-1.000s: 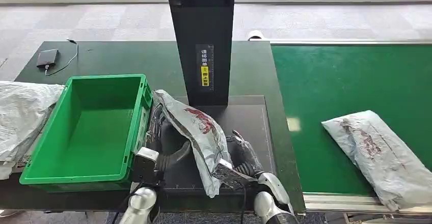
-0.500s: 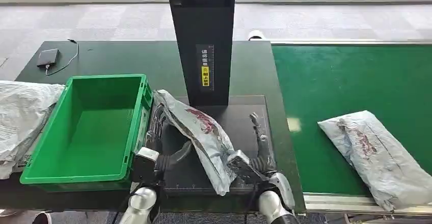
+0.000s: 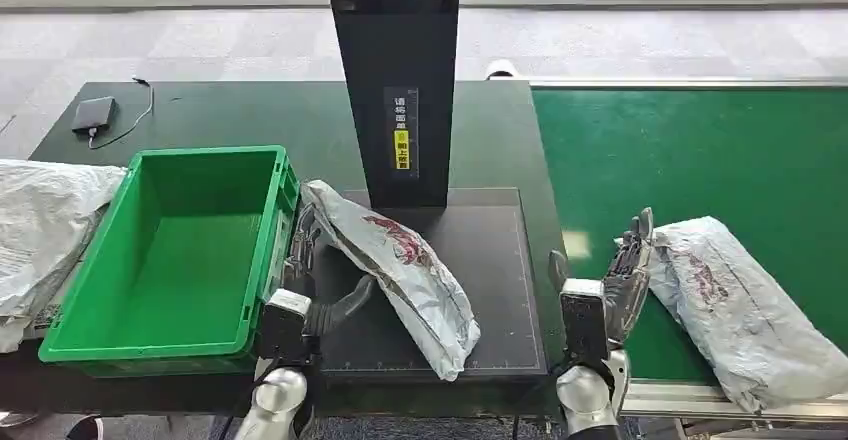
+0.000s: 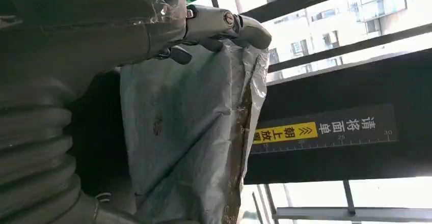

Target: Moved the parcel from conveyor to table for the left to box.

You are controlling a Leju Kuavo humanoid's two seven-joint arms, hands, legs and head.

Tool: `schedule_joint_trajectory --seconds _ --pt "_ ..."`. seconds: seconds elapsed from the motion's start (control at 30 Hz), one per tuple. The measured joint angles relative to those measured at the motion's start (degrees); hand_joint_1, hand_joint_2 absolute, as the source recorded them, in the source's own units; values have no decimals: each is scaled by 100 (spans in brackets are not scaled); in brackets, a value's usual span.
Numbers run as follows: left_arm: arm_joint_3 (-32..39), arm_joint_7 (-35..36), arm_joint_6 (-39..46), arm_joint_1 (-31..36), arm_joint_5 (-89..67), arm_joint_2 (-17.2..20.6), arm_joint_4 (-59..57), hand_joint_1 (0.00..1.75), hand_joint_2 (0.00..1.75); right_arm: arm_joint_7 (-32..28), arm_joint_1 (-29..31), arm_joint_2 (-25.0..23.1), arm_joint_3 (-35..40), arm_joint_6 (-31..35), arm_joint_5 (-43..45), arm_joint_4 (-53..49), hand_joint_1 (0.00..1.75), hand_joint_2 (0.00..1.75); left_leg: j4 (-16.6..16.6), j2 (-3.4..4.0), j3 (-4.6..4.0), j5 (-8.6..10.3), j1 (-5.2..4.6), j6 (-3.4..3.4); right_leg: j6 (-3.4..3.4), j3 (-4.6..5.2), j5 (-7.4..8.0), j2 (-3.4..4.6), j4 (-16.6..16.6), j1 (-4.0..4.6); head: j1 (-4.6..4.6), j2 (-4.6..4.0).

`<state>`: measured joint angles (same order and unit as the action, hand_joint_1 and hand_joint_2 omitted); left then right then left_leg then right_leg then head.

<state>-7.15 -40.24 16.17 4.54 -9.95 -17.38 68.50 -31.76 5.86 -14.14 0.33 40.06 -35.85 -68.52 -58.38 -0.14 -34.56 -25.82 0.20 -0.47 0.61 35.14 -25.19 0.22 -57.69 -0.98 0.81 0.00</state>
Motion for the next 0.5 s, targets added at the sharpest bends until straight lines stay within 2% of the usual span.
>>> schedule_joint_trajectory --seconds 0.03,0.17,0.4,0.43,0.5 --pt "0 0 0 0 2 0 0 0 175 -46 -11 -2 -18 0 31 -27 0 0 0 0 0 0 0 0 0 1 0 1 0 0 0 0" --pt "-2 0 55 1 39 0 -2 0 175 -712 -84 -236 -450 13 170 -365 0 0 0 0 0 1 0 -1 0 1 0 0 0 0 0 0" --pt "-7 0 94 2 90 -2 -4 0 175 -824 -189 -326 -1023 11 297 -876 0 0 -1 -2 -1 -1 -3 2 1 0 -1 -2 0 -3 2 0" --pt "-7 0 109 2 107 -2 -9 0 175 -824 -217 -326 -1106 11 337 -1033 0 175 -2 -7 -1 -1 -3 2 2 1 -1 -6 1 -3 2 0" --pt "-11 0 111 9 107 -2 -31 0 175 -824 -292 -326 -1264 13 361 -1479 0 175 -3 -8 -3 -1 -4 2 2 0 0 -7 1 -5 2 0"
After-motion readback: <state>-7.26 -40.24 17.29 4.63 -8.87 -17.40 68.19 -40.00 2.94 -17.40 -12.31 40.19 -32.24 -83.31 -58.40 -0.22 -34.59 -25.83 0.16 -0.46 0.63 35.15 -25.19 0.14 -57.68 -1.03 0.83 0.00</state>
